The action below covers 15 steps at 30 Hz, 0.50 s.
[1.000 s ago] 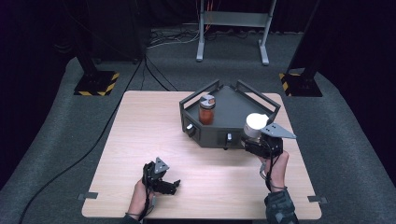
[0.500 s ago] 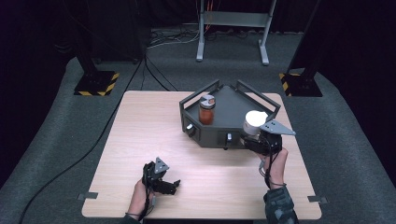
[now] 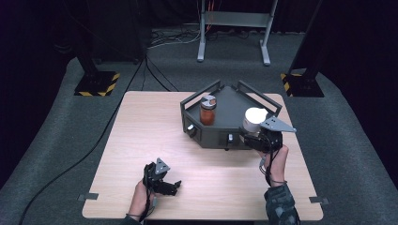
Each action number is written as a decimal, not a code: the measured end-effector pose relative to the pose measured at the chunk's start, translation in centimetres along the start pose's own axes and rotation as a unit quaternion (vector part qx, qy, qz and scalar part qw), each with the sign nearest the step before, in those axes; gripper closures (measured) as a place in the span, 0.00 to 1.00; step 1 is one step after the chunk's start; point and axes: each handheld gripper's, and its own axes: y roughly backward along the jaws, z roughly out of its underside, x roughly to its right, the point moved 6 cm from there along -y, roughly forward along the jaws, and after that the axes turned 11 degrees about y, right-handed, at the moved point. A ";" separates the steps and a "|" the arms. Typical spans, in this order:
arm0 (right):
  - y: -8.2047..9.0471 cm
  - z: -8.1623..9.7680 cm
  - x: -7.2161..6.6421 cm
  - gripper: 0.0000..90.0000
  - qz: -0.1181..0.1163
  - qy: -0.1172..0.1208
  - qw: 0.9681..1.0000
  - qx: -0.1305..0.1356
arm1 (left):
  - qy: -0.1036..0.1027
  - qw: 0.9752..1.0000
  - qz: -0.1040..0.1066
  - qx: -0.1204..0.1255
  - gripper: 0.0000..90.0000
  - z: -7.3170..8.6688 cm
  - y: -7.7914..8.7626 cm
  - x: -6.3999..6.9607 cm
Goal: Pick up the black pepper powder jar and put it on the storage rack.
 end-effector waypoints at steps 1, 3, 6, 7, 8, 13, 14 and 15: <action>0.0 -0.1 0.0 0.33 0.000 0.000 1.000 0.000 | 0.000 1.000 0.000 0.000 0.01 0.0 0.0 0.0; 0.0 -0.1 0.1 0.33 0.000 0.000 1.000 0.000 | 0.000 1.000 0.000 0.000 0.01 0.0 0.0 0.0; -0.1 -0.3 0.1 0.33 -0.001 0.000 1.000 0.002 | 0.000 1.000 0.000 0.000 0.01 0.0 0.0 0.0; -0.1 -0.4 0.1 0.33 -0.002 0.000 1.000 0.001 | 0.000 1.000 0.000 0.000 0.01 0.0 0.0 0.0; -0.1 -0.5 0.1 0.33 -0.002 0.001 1.000 0.001 | 0.000 1.000 0.000 0.000 0.01 0.0 0.0 0.0; -0.3 -0.9 0.2 0.33 -0.004 0.003 1.000 0.004 | 0.000 1.000 0.000 0.000 0.01 0.0 0.0 0.0; -0.3 -1.0 0.2 0.33 -0.004 0.002 1.000 0.004 | 0.000 1.000 0.000 0.000 0.01 0.0 0.0 0.0; -0.4 -1.0 0.3 0.33 -0.005 0.002 1.000 0.004 | 0.000 1.000 0.000 0.000 0.01 0.0 0.0 0.0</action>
